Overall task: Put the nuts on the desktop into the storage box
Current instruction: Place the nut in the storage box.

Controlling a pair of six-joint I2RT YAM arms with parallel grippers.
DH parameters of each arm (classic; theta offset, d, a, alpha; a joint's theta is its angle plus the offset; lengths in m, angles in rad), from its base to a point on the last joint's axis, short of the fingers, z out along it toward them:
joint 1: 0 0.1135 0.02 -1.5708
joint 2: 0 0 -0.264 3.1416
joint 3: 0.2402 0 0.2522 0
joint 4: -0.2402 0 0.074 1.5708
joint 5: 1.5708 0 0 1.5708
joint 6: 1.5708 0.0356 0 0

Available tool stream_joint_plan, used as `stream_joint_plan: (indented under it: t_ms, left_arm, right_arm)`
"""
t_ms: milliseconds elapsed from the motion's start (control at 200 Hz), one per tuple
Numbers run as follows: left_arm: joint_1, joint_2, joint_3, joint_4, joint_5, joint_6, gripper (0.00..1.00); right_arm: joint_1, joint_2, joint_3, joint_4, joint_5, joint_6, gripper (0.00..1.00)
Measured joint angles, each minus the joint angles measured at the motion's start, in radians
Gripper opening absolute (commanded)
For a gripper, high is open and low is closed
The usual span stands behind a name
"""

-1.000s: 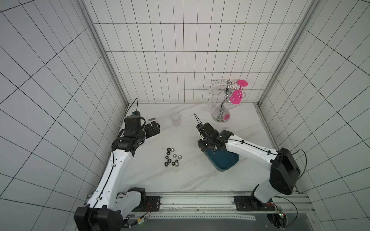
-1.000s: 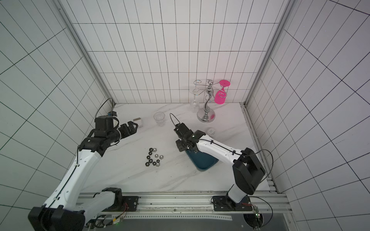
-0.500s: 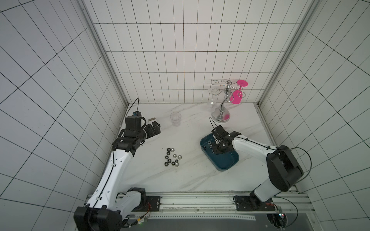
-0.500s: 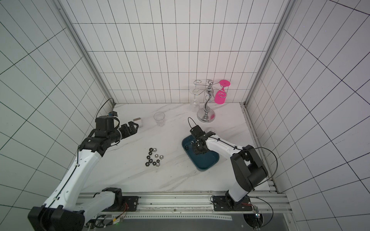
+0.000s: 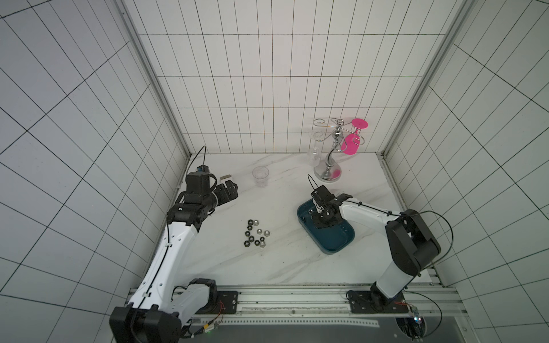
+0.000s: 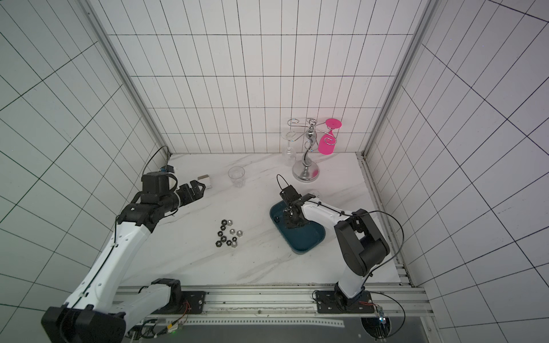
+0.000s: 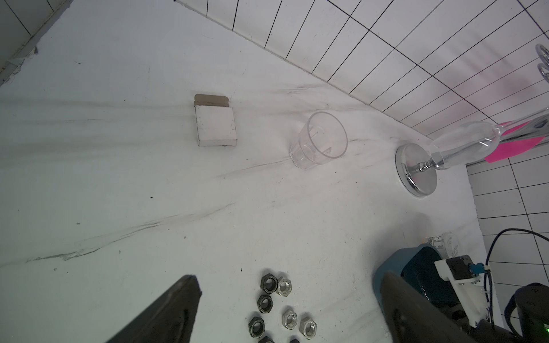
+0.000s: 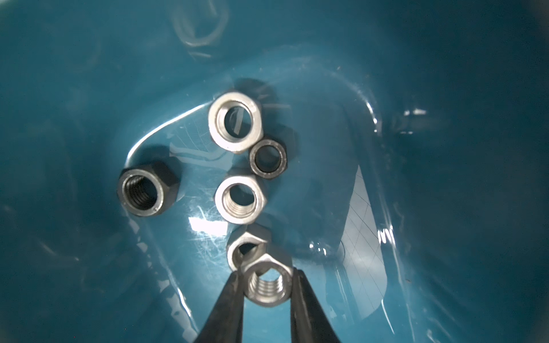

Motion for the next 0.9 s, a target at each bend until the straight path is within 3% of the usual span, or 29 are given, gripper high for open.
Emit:
stream_joint_plan:
  t_ms: [445, 900]
  left_arm:
    - [0.000, 0.014, 0.000, 0.000, 0.000, 0.000, 0.98]
    - [0.000, 0.018, 0.000, 0.000, 0.000, 0.000, 0.98]
  right_arm:
    - [-0.007, -0.199, -0.013, -0.063, 0.018, 0.000, 0.28]
    - [-0.006, -0.095, -0.122, -0.041, -0.027, 0.009, 0.28]
